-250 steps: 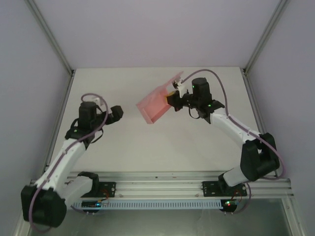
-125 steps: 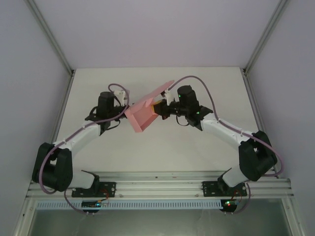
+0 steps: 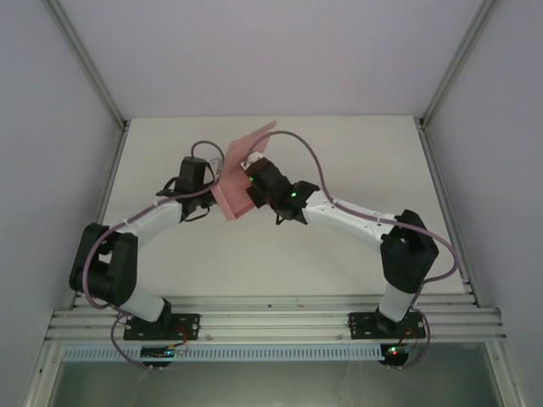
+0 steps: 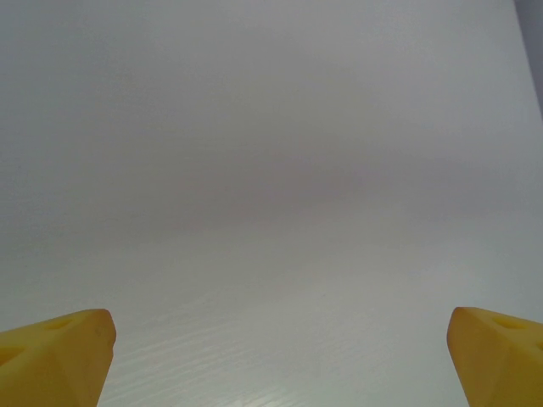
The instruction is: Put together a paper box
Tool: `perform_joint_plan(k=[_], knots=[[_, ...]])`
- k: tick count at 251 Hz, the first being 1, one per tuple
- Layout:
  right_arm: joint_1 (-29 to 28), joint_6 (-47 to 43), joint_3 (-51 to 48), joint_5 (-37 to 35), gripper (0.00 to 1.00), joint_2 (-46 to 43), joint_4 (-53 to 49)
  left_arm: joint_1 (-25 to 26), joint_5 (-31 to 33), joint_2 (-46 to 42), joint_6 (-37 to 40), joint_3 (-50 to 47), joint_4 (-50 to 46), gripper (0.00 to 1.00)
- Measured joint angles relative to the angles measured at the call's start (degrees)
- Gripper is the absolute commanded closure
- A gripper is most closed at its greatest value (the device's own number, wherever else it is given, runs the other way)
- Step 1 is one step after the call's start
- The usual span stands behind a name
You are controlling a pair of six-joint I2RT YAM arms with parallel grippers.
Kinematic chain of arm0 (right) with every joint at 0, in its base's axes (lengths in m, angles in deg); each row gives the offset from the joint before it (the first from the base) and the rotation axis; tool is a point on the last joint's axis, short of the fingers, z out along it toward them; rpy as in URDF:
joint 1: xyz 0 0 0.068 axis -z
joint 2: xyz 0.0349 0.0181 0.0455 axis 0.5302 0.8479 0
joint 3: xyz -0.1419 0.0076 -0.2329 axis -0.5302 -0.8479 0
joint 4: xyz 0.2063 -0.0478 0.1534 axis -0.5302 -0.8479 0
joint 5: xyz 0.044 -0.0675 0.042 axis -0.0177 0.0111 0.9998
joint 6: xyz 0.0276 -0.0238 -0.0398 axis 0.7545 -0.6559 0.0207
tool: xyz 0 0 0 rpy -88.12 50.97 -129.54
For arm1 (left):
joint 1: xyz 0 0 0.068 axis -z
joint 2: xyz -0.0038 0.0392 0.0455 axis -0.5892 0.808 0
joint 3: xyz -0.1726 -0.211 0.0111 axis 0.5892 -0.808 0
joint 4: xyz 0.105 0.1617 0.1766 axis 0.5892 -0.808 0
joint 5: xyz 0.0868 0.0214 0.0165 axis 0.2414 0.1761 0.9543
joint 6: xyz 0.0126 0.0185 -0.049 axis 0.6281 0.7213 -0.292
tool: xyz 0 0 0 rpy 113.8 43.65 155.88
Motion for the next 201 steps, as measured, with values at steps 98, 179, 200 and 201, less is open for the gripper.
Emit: perform_joint_plan(k=[98,179,200,201], knots=[[-1.6,0.1,-0.5,-6.3,1.0,-0.1,0.7,0.4,1.0,0.0,2.6,1.7,-0.4,0.0],[6.7,2.4,-14.0,20.4,0.88,-10.5,11.6,2.6,-2.8,-0.1,3.2,1.7,-0.6,0.0],[8.7,3.2,-15.9,25.7,0.95,-12.2,13.0,3.0,-3.7,-0.1,3.8,1.7,-0.3,0.01],[8.8,3.2,-16.0,25.8,0.95,-12.3,13.0,3.0,-3.7,-0.1,3.9,1.7,-0.3,0.0]])
